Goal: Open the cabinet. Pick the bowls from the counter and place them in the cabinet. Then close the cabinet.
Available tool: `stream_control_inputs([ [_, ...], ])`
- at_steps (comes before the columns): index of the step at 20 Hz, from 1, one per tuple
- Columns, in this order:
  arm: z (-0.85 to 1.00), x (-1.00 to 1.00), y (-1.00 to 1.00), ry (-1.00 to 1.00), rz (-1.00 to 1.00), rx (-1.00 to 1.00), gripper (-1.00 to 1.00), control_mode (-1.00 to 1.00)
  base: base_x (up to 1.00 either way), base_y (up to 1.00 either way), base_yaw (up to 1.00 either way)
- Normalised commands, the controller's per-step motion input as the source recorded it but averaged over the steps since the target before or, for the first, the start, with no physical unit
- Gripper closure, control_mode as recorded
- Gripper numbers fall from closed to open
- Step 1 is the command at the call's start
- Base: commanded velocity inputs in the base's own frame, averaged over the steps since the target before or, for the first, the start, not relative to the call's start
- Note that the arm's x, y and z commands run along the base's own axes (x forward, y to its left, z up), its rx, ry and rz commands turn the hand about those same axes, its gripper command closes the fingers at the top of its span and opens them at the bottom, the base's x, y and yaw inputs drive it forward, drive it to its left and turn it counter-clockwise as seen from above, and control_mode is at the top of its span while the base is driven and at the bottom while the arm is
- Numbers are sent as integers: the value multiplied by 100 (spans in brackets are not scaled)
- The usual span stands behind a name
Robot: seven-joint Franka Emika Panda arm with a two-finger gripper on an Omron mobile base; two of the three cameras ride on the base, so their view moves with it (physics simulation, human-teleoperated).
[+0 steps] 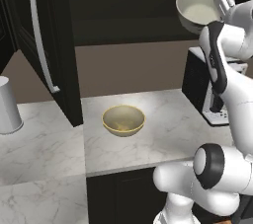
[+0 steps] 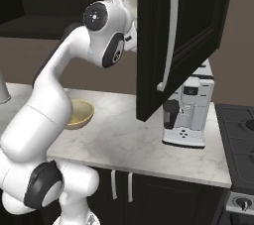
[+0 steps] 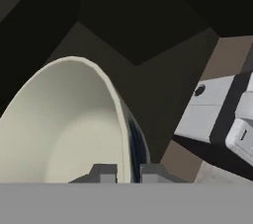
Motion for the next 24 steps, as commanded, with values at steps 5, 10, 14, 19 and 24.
stream_control_inputs([
  [5,13,24,-13,-4,0,0,100,-100,0,0,0],
  [10,7,33,-12,0,0,0,100,-100,0,0,0],
  [14,0,33,-15,0,0,4,100,-100,0,0,0],
  [19,-2,30,-19,3,0,5,100,-100,0,0,0],
  [24,-23,21,-11,4,0,2,100,-100,0,0,0],
])
